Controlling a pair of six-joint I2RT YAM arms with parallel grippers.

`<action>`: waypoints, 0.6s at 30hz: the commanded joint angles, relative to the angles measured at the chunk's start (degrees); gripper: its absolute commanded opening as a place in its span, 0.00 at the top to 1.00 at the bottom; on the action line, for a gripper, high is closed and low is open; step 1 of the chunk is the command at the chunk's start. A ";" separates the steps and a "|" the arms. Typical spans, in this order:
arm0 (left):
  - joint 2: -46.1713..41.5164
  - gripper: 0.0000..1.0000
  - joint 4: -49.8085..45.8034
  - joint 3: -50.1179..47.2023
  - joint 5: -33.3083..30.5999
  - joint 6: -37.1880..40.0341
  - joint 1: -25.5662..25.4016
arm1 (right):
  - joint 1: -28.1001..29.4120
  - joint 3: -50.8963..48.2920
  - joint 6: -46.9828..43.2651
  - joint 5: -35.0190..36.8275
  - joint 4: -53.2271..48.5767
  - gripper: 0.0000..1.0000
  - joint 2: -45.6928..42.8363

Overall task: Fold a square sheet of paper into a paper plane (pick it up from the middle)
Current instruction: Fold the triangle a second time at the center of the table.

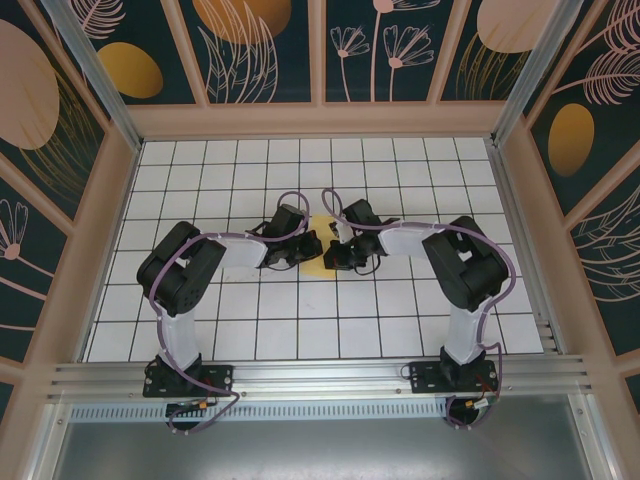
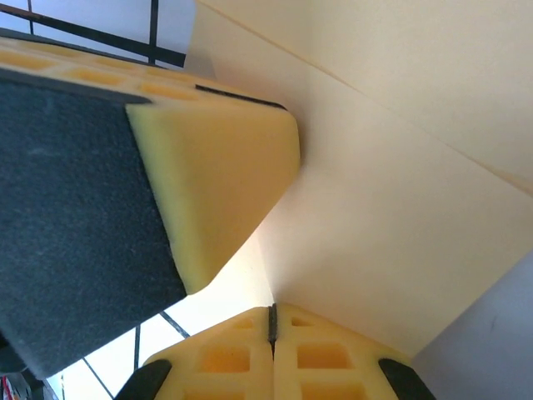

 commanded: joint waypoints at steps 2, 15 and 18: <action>3.49 0.94 -7.42 -2.58 -5.32 -0.40 -0.02 | -0.35 -3.12 -2.09 0.94 -4.10 0.94 -2.09; 3.58 0.94 -7.07 -2.93 -5.81 -0.27 -0.12 | -0.36 -9.77 -1.25 1.10 -4.04 0.94 -7.78; 3.24 0.94 -7.04 -2.67 -5.49 -0.19 -0.06 | -0.36 -7.40 0.61 2.62 -2.28 0.94 -10.05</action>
